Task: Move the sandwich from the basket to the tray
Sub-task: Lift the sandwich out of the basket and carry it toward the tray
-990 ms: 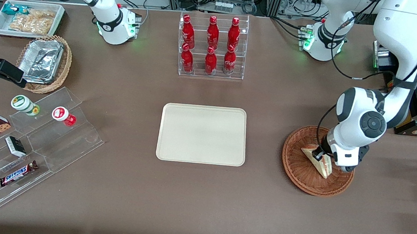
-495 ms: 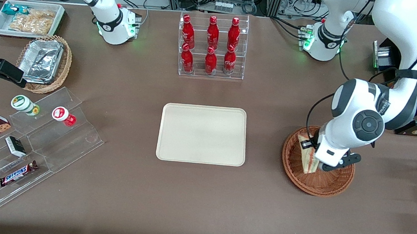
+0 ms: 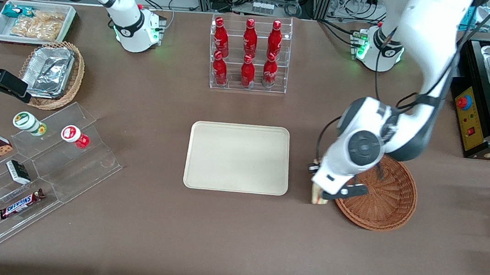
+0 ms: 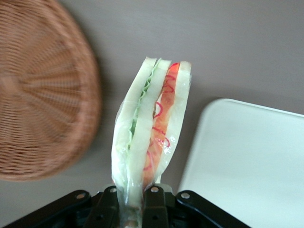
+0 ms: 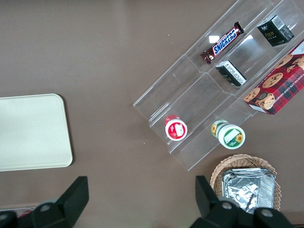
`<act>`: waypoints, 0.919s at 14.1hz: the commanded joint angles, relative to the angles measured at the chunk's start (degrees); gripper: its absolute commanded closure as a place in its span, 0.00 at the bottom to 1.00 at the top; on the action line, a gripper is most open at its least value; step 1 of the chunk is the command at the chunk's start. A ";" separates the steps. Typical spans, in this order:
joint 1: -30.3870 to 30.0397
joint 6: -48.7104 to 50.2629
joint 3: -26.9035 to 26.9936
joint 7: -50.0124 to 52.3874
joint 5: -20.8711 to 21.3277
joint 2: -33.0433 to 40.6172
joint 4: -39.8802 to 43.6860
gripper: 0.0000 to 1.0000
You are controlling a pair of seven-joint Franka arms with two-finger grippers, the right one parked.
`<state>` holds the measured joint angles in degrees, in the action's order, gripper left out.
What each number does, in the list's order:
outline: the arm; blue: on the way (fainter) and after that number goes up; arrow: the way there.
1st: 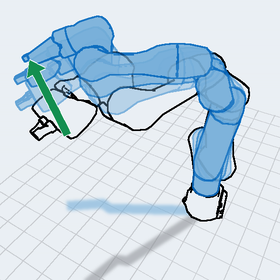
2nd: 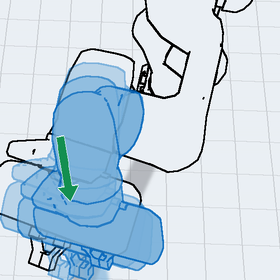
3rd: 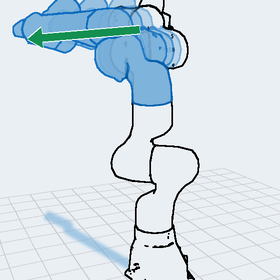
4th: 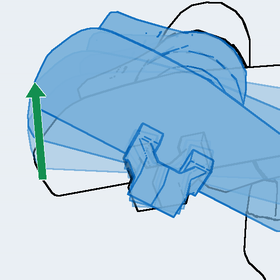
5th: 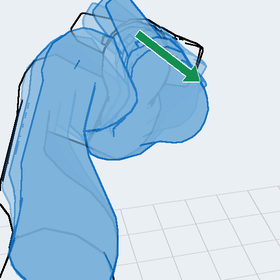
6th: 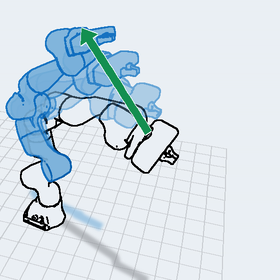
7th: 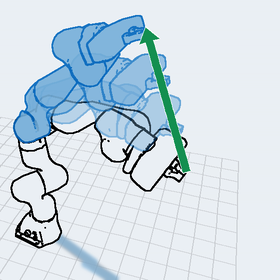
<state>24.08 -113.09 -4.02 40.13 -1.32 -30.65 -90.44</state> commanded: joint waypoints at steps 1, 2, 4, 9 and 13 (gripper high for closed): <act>5.25 1.20 -0.11 5.55 -0.79 -6.08 8.51 0.97; 6.58 1.12 -0.28 6.70 -0.96 -7.40 9.84 0.97; 7.56 1.03 -3.17 8.82 -2.37 -9.77 12.82 0.97; 12.38 -0.47 -5.21 14.17 -1.58 -14.96 18.01 0.97; 15.11 -1.60 -5.03 18.91 2.09 -17.86 20.75 0.97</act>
<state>37.70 -114.27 -9.77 55.45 -1.90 -46.26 -72.98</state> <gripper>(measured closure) 0.855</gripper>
